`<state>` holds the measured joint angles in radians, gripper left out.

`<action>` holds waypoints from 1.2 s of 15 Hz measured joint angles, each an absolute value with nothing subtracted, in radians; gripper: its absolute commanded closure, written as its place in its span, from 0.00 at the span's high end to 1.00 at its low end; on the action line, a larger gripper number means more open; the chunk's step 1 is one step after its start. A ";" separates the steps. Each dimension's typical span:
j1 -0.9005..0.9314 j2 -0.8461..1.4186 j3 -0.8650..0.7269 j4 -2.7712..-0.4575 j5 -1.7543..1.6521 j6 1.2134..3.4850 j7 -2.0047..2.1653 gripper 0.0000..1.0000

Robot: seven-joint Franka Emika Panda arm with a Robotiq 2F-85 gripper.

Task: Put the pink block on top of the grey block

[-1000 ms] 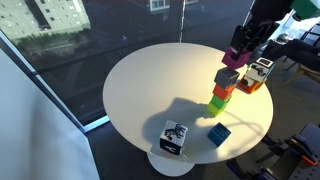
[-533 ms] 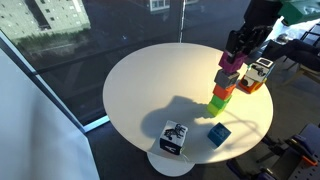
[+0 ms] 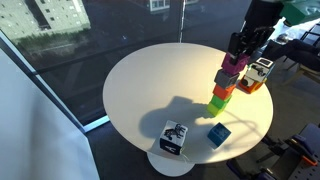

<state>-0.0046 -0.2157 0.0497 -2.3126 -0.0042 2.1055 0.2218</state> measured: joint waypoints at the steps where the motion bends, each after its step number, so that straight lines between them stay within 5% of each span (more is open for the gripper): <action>1: -0.005 -0.216 0.050 -2.310 -0.011 2.100 0.226 0.32; 18: -0.004 -0.204 0.065 -2.306 -0.022 2.086 0.236 0.32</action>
<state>-0.0037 -0.2038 0.0646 -2.3059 -0.0218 2.0862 0.2356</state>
